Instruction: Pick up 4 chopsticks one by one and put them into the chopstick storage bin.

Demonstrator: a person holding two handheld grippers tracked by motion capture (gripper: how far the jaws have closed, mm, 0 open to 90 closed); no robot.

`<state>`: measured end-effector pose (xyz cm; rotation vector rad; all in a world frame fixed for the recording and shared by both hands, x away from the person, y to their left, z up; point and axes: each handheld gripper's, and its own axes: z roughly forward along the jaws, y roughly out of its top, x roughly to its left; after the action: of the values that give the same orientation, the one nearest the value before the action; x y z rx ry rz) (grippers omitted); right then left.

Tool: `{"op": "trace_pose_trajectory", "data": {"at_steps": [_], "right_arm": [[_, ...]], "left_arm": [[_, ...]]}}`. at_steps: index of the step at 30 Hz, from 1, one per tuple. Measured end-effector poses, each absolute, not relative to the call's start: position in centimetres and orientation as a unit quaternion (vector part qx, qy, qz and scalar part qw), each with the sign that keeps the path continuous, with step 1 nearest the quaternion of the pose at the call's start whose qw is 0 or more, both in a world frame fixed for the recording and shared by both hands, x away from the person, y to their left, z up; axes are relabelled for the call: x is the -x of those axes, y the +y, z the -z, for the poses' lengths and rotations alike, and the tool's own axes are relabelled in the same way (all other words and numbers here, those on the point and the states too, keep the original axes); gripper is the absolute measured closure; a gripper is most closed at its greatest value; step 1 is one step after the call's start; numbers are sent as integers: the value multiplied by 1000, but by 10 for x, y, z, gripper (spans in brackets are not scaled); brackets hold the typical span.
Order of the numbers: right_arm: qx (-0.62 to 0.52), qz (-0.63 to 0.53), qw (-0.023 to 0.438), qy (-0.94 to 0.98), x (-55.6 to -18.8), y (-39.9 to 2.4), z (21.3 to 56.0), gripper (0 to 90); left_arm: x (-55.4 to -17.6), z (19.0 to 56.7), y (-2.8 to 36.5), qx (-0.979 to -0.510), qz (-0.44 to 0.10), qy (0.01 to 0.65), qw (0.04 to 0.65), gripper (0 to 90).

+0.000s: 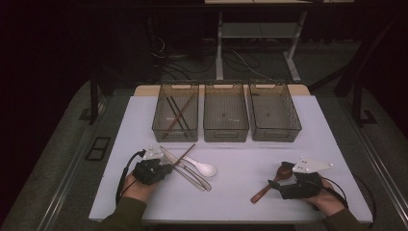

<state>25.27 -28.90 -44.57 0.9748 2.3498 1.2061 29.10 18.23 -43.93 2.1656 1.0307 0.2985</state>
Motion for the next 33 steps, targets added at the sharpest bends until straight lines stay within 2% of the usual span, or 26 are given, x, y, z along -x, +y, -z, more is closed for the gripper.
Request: {"op": "trace_pose_trajectory", "data": {"at_steps": [16, 33], "right_arm": [[-342, -423, 161, 824, -253, -289, 446, 155], [-354, -435, 156, 813, -253, -289, 445, 129]], "left_arm": [[-293, 421, 181, -836, -99, 365, 398, 840], [-314, 396, 179, -823, -94, 353, 436, 840]]}}
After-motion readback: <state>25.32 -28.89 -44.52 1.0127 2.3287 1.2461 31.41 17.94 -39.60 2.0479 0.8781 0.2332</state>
